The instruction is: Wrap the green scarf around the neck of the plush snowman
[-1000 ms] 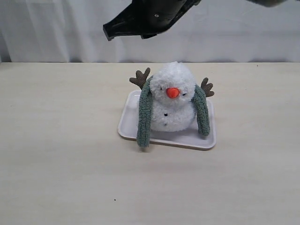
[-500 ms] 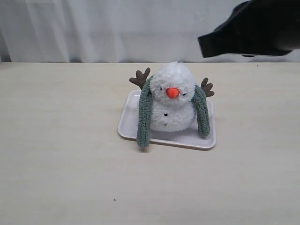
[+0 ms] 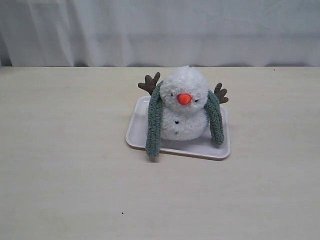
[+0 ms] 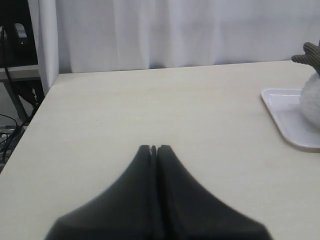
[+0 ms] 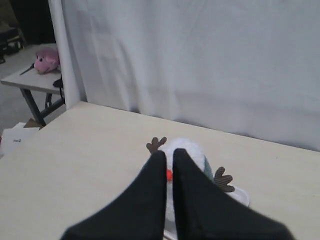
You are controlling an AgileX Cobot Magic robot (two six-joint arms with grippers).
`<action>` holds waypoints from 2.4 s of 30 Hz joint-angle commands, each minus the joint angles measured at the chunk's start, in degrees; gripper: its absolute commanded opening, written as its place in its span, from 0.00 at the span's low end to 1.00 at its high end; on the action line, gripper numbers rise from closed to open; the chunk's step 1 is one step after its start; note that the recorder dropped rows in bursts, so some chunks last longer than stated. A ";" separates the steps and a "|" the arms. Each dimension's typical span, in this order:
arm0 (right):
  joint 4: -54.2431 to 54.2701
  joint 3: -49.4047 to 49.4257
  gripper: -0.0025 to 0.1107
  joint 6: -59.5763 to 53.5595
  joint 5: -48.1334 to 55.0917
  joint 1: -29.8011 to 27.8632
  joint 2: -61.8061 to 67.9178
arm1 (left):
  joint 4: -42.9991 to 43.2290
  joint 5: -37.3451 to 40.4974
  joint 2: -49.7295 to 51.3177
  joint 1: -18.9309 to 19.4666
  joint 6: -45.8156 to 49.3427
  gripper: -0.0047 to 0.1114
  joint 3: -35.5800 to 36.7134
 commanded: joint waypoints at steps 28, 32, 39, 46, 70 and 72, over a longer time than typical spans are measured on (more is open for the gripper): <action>-0.76 -0.19 0.06 0.23 8.71 -0.16 -31.85 | -0.16 -0.75 -0.18 0.13 0.00 0.04 0.14; -0.76 -0.19 0.06 0.23 8.71 -0.16 -31.85 | -0.16 -0.75 -0.18 0.13 0.00 0.04 0.14; -0.02 -0.20 0.06 0.23 8.71 -2.80 -31.85 | -0.16 -0.75 -0.18 0.13 0.00 0.04 0.14; 7.83 -0.20 0.06 0.23 8.71 -9.29 -31.85 | -0.16 -0.75 -0.18 0.13 0.00 0.04 0.14; 25.88 -0.20 0.06 0.23 8.71 -31.76 -31.85 | -0.16 -0.75 -0.18 0.13 0.00 0.04 0.14; 25.88 -0.20 0.06 0.23 8.71 -32.79 -31.85 | -0.16 -0.75 -0.18 0.13 0.00 0.04 0.14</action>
